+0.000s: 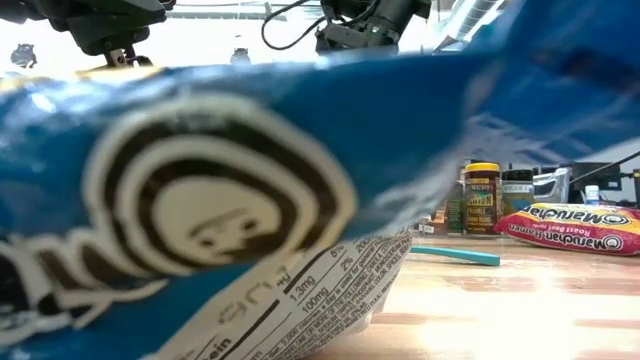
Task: Pick & Place Food Item
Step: Put the left green noodle pack into the left transparent bin
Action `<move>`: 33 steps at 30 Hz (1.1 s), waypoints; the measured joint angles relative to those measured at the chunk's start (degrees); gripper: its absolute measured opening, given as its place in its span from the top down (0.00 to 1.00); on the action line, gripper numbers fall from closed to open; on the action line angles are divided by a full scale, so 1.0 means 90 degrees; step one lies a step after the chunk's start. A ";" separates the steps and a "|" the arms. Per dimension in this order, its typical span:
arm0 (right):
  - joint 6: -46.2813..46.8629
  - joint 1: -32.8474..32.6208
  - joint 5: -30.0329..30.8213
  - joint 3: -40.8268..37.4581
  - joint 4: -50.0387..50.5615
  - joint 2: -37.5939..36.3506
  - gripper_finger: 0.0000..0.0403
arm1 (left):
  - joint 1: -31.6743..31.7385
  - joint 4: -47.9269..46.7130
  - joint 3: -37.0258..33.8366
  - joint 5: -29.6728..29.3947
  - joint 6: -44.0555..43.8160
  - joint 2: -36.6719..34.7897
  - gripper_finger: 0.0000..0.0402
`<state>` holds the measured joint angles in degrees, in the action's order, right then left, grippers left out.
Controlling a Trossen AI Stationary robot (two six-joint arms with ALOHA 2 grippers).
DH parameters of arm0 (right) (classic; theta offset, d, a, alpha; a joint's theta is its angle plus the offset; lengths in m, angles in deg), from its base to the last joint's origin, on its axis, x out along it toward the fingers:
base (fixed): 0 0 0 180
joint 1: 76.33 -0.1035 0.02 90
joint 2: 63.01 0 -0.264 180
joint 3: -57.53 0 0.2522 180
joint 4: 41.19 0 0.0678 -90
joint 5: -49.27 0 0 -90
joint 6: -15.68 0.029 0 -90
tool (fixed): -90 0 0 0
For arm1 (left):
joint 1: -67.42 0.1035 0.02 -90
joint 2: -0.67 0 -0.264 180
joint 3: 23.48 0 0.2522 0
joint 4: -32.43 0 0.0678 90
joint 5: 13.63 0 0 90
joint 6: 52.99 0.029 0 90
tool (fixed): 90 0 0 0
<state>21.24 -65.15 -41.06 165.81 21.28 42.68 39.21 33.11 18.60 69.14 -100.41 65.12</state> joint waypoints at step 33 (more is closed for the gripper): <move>0.0605 0.0053 -0.0011 -0.0997 -0.1149 0.0352 1.00 | 0.0000 0.0005 0.0000 -0.0002 0.0000 0.0000 1.00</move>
<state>26.68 -64.67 -41.16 156.84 10.94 45.84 39.21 33.15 18.60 69.13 -100.40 65.12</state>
